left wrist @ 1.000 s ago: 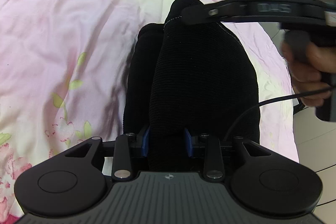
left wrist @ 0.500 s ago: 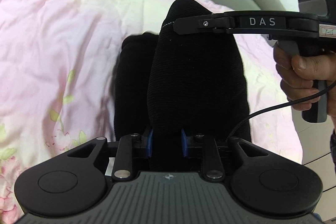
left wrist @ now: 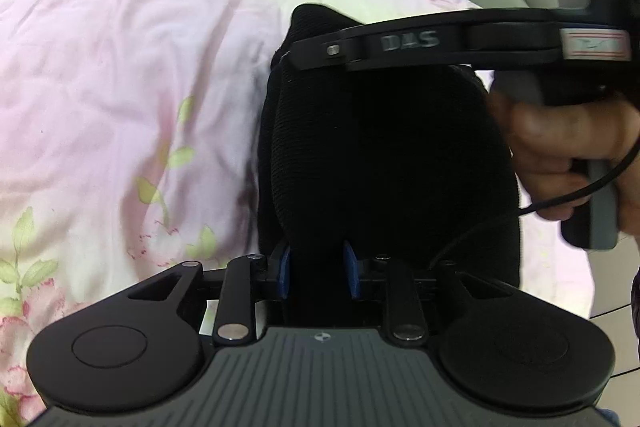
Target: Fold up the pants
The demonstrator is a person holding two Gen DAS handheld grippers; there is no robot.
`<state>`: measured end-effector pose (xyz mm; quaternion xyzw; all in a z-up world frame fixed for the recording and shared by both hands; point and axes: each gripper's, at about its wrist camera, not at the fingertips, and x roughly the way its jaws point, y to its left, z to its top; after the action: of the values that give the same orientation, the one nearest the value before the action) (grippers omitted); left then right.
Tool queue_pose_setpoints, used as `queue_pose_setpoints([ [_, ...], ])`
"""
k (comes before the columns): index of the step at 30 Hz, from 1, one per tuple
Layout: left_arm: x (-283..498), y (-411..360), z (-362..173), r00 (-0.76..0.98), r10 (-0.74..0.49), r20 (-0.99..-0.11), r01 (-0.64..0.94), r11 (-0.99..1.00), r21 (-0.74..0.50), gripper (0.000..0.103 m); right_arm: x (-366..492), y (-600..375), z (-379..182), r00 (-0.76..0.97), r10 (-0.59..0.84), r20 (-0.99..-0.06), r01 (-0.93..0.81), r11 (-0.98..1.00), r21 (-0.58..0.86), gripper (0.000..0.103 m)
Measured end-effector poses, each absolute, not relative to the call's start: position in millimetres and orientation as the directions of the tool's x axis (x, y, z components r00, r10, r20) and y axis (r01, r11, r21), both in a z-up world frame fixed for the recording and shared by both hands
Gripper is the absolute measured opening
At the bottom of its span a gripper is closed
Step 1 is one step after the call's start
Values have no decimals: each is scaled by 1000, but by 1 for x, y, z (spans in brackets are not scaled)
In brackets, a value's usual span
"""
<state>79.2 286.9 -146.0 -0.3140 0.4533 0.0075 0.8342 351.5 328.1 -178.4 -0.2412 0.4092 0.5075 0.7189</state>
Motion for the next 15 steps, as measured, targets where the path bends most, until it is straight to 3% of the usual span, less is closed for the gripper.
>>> queue_pose_setpoints([
  [4,77,291,-150,596,-291,-749,-295,788,-541,33,349,318,-177,183,589,-787,-914,397,85,36],
  [11,79,290,-148,597,-279,-752,-300,792,-532,33,314,220,-122,314,729,-609,-886,456,89,34],
  [15,79,287,-146,598,-264,-757,-308,796,-521,33,288,176,-130,348,709,-613,-867,492,77,32],
])
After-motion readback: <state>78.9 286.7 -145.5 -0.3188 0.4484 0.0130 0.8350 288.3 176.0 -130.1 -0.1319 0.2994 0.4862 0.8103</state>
